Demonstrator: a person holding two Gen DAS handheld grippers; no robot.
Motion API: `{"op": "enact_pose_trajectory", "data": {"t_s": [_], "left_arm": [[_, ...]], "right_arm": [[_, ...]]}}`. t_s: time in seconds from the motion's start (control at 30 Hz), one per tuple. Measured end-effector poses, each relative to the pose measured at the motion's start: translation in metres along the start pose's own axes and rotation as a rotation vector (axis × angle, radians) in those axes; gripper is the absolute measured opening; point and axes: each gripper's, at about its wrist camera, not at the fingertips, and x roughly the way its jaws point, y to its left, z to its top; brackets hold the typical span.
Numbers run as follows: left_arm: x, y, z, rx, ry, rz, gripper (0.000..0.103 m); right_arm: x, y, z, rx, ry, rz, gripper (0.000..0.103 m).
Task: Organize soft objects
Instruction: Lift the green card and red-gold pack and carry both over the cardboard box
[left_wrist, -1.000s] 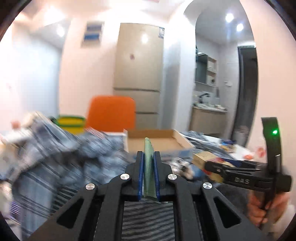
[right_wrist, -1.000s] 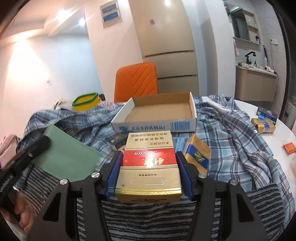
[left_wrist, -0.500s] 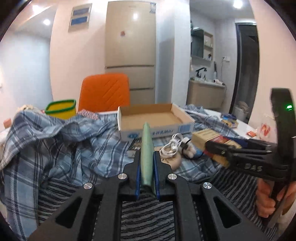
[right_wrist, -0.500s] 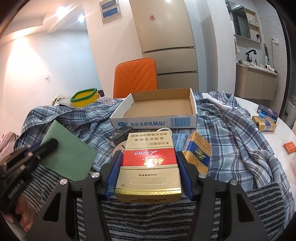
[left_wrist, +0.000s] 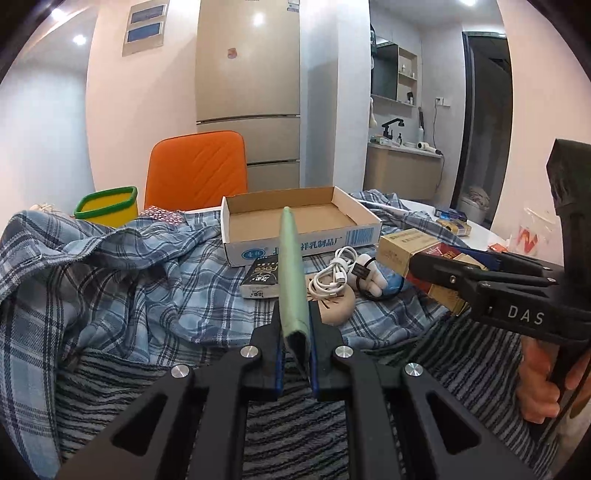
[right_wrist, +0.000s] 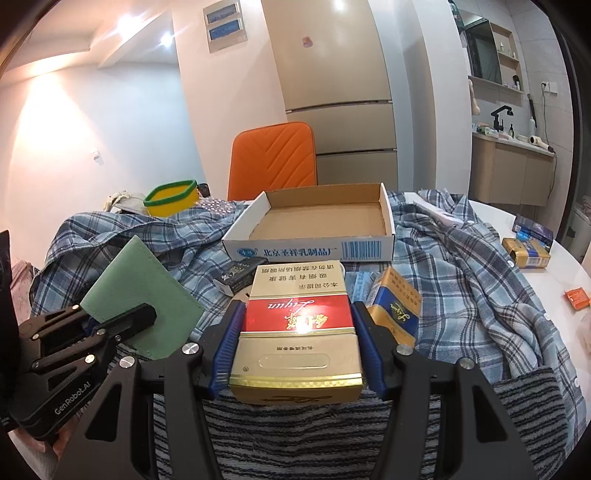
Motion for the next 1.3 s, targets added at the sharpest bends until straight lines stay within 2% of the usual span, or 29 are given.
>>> {"op": "enact_pose_trajectory", "data": {"t_s": [0.2, 0.37, 0.5, 0.6, 0.67, 0.77, 0.97, 1.07, 1.17, 1.3], "left_arm": [[-0.021, 0.001, -0.002, 0.002, -0.100, 0.005, 0.010], [-0.038, -0.006, 0.002, 0.013, -0.149, 0.062, 0.010], [-0.054, -0.002, 0.017, -0.007, -0.202, 0.048, 0.010], [-0.059, -0.004, 0.036, 0.015, -0.242, 0.070, 0.010], [-0.065, -0.004, 0.050, 0.004, -0.265, 0.049, 0.010], [-0.075, -0.012, 0.074, 0.028, -0.327, 0.058, 0.010], [-0.078, -0.023, 0.121, 0.046, -0.405, 0.036, 0.010], [-0.069, -0.020, 0.146, 0.025, -0.421, 0.015, 0.010], [-0.059, -0.016, 0.169, 0.025, -0.461, 0.020, 0.010], [-0.043, -0.013, 0.197, 0.021, -0.451, 0.007, 0.010]], "right_arm": [[-0.008, 0.001, 0.000, -0.008, -0.041, 0.005, 0.057], [-0.010, 0.006, 0.002, -0.029, -0.047, -0.003, 0.057], [-0.023, 0.009, 0.012, -0.032, -0.090, -0.030, 0.057], [-0.040, 0.010, 0.029, -0.031, -0.140, -0.036, 0.057], [-0.051, 0.013, 0.045, -0.045, -0.177, -0.043, 0.057], [-0.070, 0.017, 0.069, -0.075, -0.253, -0.063, 0.057], [-0.084, 0.018, 0.114, -0.068, -0.357, -0.092, 0.057], [-0.086, 0.014, 0.134, -0.045, -0.402, -0.104, 0.057], [-0.076, 0.009, 0.156, -0.041, -0.438, -0.152, 0.057], [-0.054, -0.005, 0.183, -0.005, -0.423, -0.156, 0.057]]}}
